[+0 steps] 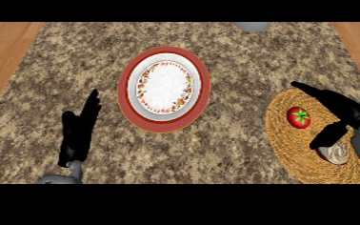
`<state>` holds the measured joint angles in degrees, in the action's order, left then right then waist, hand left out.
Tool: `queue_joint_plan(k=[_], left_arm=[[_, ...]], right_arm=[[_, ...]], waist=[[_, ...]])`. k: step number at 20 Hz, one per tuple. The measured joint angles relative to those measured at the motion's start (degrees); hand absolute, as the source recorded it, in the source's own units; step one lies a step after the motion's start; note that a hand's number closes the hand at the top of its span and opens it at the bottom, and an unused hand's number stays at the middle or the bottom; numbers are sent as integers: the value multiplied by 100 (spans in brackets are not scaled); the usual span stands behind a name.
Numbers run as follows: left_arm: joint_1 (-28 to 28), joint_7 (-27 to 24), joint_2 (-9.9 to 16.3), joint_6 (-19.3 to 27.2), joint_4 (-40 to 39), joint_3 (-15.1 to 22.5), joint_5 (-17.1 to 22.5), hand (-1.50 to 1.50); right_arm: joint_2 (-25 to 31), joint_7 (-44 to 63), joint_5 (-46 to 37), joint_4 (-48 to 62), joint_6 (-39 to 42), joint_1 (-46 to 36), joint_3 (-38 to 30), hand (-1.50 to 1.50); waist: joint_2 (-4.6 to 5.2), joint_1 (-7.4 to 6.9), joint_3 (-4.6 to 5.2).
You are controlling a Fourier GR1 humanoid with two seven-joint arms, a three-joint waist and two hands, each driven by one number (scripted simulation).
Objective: Pick the tomato from the placemat and place it in the plate
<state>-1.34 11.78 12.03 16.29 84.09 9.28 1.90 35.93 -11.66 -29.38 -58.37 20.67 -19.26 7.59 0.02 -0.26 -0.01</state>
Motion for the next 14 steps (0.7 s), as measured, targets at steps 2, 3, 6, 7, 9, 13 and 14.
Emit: queue_joint_plan(k=[2, 3, 6, 7, 9, 13, 14], left_arm=[[28, 57, -36, -26, 65, -44, -76, 0], [-22, 67, -54, -64, 22, -100, -83, 0], [-7, 77, -98, -159, 76, -189, -126, 0], [-32, 88, -121, -178, 61, -215, -145, 0], [6, 92, -167, -244, 63, -242, -169, 0], [-108, 64, -169, -443, -93, -428, -166, 0], [-166, 50, -181, -455, -140, -466, -171, 0]], right_arm=[[-59, -85, -111, 132, 59, -64, -118, -150], [-105, -145, -184, 194, 35, -47, -157, -150], [-226, -92, -320, 161, 106, -33, -268, -150], [-289, -141, -404, 235, 45, -6, -274, -150], [-387, -206, -579, 371, -24, -15, -289, -150], [-504, -390, -836, 636, -122, -56, -382, 150], [-517, -445, -921, 702, -151, -131, -367, 150]], waist=[[0, 0, 0], [-1, 2, 1], [-2, 9, 1], [-2, 8, 2], [-1, 5, 1], [0, 5, 2], [3, 5, 0]])
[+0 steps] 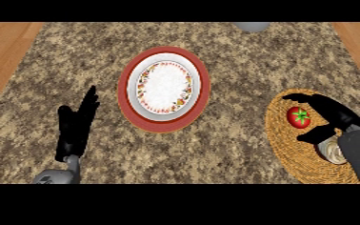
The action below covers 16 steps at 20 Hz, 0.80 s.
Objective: Pick the tomato from the placemat and place it in the plate
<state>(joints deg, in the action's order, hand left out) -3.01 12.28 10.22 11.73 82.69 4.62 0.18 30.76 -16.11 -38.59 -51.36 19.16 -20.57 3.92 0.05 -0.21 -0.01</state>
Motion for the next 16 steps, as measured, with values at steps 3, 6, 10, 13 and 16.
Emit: queue_joint_plan(k=[3, 6, 10, 13, 16], left_arm=[[47, 39, 14, -88, 86, -60, -7, 0], [47, 60, -23, -90, 116, -79, -88, 0], [62, 82, -102, -94, 154, -102, -181, 0], [89, -12, -151, -76, 71, -106, -217, 0], [34, 28, -167, -162, 43, -19, -221, 0]], right_arm=[[31, -395, -207, 268, -225, -105, -37, 150], [1, -571, -341, 410, -394, -236, -108, 150], [-108, -649, -565, 596, -778, -332, -209, 150], [-487, -303, -717, 189, -1022, -365, -51, 150], [-1481, 157, -1055, -231, -1150, -662, 590, 150]], waist=[[-1, -10, 1], [0, -11, 0], [-1, -12, 1], [-18, 15, 14], [-48, -153, 47]])
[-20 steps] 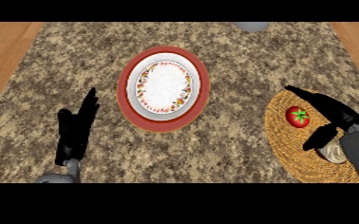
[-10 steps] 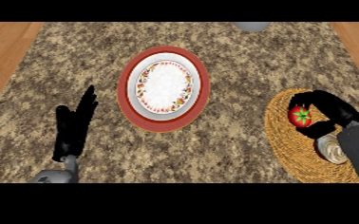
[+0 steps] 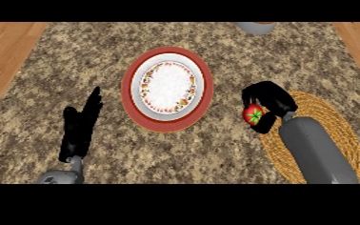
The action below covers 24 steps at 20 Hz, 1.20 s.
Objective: Pick the tomato from the placemat and place it in the plate
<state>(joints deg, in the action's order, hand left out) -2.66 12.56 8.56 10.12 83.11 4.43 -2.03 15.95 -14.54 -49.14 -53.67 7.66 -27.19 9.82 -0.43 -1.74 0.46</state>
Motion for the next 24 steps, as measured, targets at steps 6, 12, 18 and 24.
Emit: queue_joint_plan(k=[6, 12, 18, 24], left_arm=[[-200, 41, -82, -91, -63, 172, -47, 0], [-310, 87, -129, -58, -160, 196, -98, 0], [-221, 22, -72, -79, -185, 88, -54, 0], [-247, -4, -80, -16, -184, 13, -97, 0]], right_arm=[[-1220, 1341, -95, -585, -488, -745, 1376, 150], [-1508, 3085, 317, -1480, -1490, -1312, 2638, 150], [-1575, 5117, 251, -2025, -2528, -2082, 3470, 150], [-1588, 6355, 663, -1511, -3185, -3016, 3912, 150]], waist=[[23, -391, -31], [22, -390, -40], [19, -228, -38], [53, -130, -39]])
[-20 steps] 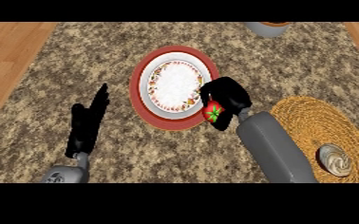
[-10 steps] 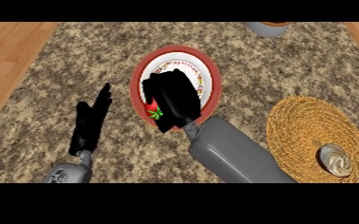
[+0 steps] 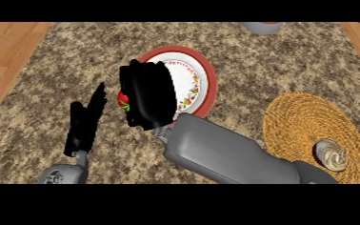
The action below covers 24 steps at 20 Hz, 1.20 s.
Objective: Pick the tomato from the placemat and place it in the plate
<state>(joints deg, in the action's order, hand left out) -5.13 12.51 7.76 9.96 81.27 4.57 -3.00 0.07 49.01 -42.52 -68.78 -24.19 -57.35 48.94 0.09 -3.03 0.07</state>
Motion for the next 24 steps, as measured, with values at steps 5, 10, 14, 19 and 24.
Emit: queue_joint_plan(k=[5, 10, 14, 19, 24], left_arm=[[135, -58, 16, -34, 80, -56, 22, 0], [75, -52, 25, -93, 54, -126, 59, 0], [139, 30, -14, -63, 207, -86, 18, 0], [7, -17, -43, -51, 47, -87, -46, 0], [30, -9, -162, 25, 110, 15, -128, 0]], right_arm=[[-2, -154, 440, 910, -334, -445, -85, 150], [-5, -577, 963, 1818, -489, -746, -171, 150], [-6, -1080, 1306, 2434, -367, -733, -282, 150], [-6, -1836, 1960, 3087, 67, -629, -459, 150], [-7, -2297, 2487, 3654, 860, -548, -545, -150]], waist=[[18, 54, -2], [32, 58, -2], [38, 60, -4], [74, 15, -4], [82, -22, -6]])
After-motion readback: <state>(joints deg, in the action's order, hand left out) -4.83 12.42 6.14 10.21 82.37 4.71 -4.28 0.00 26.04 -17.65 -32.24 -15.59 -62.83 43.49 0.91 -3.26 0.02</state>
